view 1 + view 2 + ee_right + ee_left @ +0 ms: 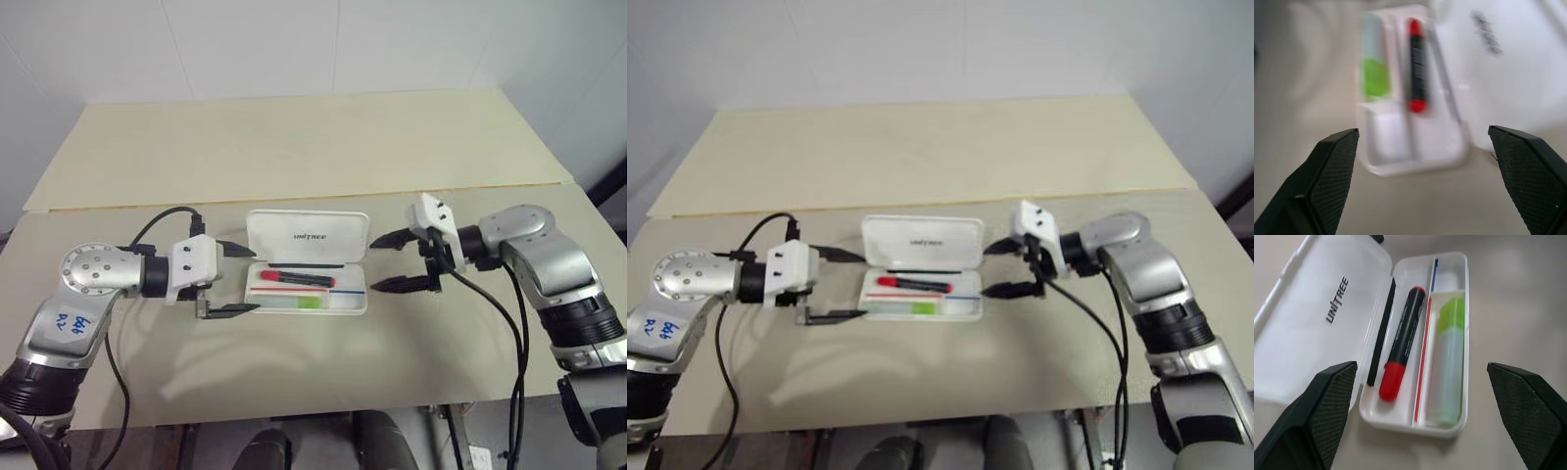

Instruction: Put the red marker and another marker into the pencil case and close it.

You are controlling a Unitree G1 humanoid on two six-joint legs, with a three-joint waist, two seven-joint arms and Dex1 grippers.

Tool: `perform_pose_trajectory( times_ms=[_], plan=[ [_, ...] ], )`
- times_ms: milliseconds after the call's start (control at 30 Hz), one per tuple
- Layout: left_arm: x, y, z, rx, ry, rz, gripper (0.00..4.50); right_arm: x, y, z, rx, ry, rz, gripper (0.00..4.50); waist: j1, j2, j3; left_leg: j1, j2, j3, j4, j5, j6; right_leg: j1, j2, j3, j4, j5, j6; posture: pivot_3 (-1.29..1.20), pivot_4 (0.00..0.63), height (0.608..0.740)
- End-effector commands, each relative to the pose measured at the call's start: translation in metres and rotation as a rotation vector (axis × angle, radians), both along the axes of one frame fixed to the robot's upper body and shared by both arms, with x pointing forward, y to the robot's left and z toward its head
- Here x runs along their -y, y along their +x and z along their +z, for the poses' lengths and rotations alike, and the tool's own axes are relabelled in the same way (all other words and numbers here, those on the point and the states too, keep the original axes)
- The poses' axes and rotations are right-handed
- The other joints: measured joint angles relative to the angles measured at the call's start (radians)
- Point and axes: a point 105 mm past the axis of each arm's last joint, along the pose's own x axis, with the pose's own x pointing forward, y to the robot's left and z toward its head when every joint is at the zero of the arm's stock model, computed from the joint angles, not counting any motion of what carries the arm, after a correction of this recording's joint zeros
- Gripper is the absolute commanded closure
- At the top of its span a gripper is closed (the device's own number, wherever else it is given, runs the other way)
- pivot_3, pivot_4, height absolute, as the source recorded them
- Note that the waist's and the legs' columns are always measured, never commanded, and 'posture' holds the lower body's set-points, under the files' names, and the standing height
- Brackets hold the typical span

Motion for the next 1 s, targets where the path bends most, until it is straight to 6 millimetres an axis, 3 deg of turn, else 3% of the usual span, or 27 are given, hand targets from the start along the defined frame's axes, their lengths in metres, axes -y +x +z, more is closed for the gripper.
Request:
perform_pose_trajectory(
  times_ms=[33, 167, 533, 800, 1000],
  plan=[
    [0.013, -0.001, 0.009, 0.031, -0.032, -0.018, 0.0, 0.011, 0.024, 0.02, 0.125, 0.031, -0.078, 0.02, 0.0, 0.0, 0.0, 0.0, 0.0, 0.0, 0.0, 0.0, 0.0, 0.0, 0.0, 0.0, 0.0, 0.0, 0.0, 0.0, 0.15, 0.74],
    [0.018, 0.0, 0.009, 0.032, -0.049, -0.018, 0.0, 0.022, 0.048, 0.013, 0.196, -0.039, -0.136, 0.02, 0.0, 0.0, 0.0, 0.0, 0.0, 0.0, 0.0, 0.0, 0.0, 0.0, 0.0, 0.0, -0.001, 0.0, 0.0, 0.0, 0.15, 0.74],
    [0.019, 0.002, 0.012, 0.049, -0.054, 0.011, 0.0, 0.045, 0.072, 0.003, 0.148, -0.108, -0.26, 0.02, -0.001, 0.0, 0.0, -0.003, 0.0, 0.005, -0.001, -0.001, 0.001, -0.006, -0.001, 0.0, 0.0, 0.001, 0.0, 0.0, 0.15, 0.74],
    [0.019, 0.001, 0.013, 0.049, -0.055, 0.022, 0.0, 0.052, 0.074, -0.017, 0.067, -0.088, -0.367, 0.02, -0.001, 0.0, 0.0, -0.004, 0.001, 0.006, 0.0, -0.001, 0.001, -0.008, -0.001, 0.001, 0.001, 0.001, 0.0, 0.0, 0.15, 0.74],
    [0.02, 0.003, 0.014, 0.054, -0.052, 0.016, 0.0, 0.043, 0.069, -0.032, 0.022, -0.055, -0.386, 0.02, -0.002, 0.0, 0.0, -0.004, 0.001, 0.007, 0.0, -0.001, 0.001, -0.008, -0.001, 0.002, 0.001, 0.001, 0.0, 0.0, 0.15, 0.74]
  ],
)
